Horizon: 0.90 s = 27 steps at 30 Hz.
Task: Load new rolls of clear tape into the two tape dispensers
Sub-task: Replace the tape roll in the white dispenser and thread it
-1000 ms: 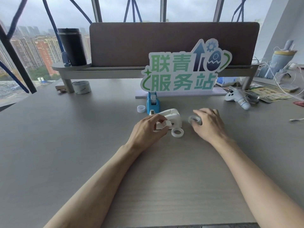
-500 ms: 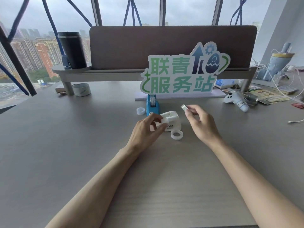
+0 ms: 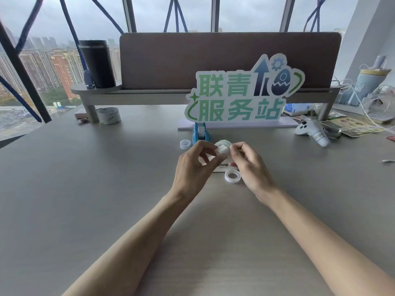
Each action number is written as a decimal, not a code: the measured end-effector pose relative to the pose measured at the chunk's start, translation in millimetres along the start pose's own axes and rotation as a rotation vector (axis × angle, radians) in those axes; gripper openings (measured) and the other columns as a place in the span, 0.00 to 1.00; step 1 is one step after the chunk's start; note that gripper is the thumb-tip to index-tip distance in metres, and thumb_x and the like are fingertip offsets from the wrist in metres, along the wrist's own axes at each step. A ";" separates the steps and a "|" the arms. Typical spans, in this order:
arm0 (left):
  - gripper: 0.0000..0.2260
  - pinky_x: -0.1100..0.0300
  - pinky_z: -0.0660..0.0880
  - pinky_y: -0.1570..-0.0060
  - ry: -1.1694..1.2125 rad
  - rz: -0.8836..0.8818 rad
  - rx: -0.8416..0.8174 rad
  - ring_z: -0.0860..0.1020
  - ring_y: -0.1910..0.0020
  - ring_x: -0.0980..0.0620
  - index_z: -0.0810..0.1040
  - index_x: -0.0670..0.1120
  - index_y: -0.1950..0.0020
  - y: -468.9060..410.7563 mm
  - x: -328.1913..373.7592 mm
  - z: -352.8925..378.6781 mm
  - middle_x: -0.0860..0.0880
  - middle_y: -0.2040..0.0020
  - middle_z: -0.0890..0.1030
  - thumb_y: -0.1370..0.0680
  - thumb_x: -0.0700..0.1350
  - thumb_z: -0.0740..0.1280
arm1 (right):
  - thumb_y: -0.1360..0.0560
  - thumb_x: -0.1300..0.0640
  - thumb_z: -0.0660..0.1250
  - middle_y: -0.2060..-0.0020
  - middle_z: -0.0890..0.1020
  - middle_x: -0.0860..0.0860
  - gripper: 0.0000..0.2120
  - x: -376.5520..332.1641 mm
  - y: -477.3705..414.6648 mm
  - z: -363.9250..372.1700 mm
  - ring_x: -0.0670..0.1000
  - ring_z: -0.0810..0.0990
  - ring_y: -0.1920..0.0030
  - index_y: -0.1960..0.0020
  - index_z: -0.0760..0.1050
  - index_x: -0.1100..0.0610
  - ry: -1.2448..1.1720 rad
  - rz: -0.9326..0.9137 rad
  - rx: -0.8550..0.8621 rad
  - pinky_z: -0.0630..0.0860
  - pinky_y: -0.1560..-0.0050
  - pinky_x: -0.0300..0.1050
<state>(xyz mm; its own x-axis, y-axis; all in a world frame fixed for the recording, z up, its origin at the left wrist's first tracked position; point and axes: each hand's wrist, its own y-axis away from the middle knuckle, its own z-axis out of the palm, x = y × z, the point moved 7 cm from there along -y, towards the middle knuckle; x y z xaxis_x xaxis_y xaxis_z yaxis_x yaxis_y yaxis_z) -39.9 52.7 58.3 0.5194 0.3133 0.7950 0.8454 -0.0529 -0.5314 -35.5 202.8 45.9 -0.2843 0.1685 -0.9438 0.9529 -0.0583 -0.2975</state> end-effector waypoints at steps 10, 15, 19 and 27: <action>0.08 0.50 0.77 0.57 -0.072 -0.026 0.029 0.77 0.62 0.55 0.78 0.52 0.56 1.6 -2.9 -4.1 0.59 0.61 0.81 0.28 0.54 0.74 | 0.21 0.54 0.64 0.60 0.80 0.50 0.08 -0.6 -0.6 -2.8 0.46 0.77 0.58 0.52 0.78 0.58 0.004 -0.026 0.036 0.76 0.45 0.58; 0.07 0.52 0.77 0.59 -0.114 -0.024 0.051 0.78 0.61 0.56 0.76 0.56 0.58 1.7 -1.3 -5.0 0.59 0.60 0.82 0.28 0.55 0.73 | 0.21 0.56 0.64 0.64 0.79 0.49 0.07 -5.1 3.0 1.3 0.55 0.71 0.62 0.51 0.77 0.60 -0.088 -0.029 0.000 0.69 0.63 0.49; 0.09 0.60 0.75 0.62 -0.099 -0.032 0.081 0.78 0.62 0.56 0.77 0.52 0.57 1.9 -1.9 -6.9 0.58 0.60 0.82 0.28 0.55 0.73 | 0.21 0.57 0.63 0.64 0.83 0.47 0.07 -5.4 3.6 6.3 0.56 0.71 0.58 0.49 0.76 0.61 -0.098 -0.036 -0.051 0.65 0.61 0.47; 0.10 0.62 0.77 0.63 -0.034 0.028 0.121 0.79 0.61 0.59 0.78 0.46 0.56 2.2 1.0 -7.0 0.56 0.61 0.81 0.28 0.51 0.74 | 0.22 0.53 0.64 0.58 0.85 0.55 0.09 -6.9 4.3 7.3 0.56 0.74 0.61 0.49 0.75 0.59 -0.027 -0.097 -0.070 0.67 0.61 0.52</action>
<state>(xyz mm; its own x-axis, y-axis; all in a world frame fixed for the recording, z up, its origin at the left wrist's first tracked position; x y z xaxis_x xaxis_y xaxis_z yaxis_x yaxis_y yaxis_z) -36.7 46.2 59.9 0.5363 0.3456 0.7701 0.8085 0.0519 -0.5863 -30.2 194.2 50.1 -0.3774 0.1431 -0.9149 0.9256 0.0262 -0.3776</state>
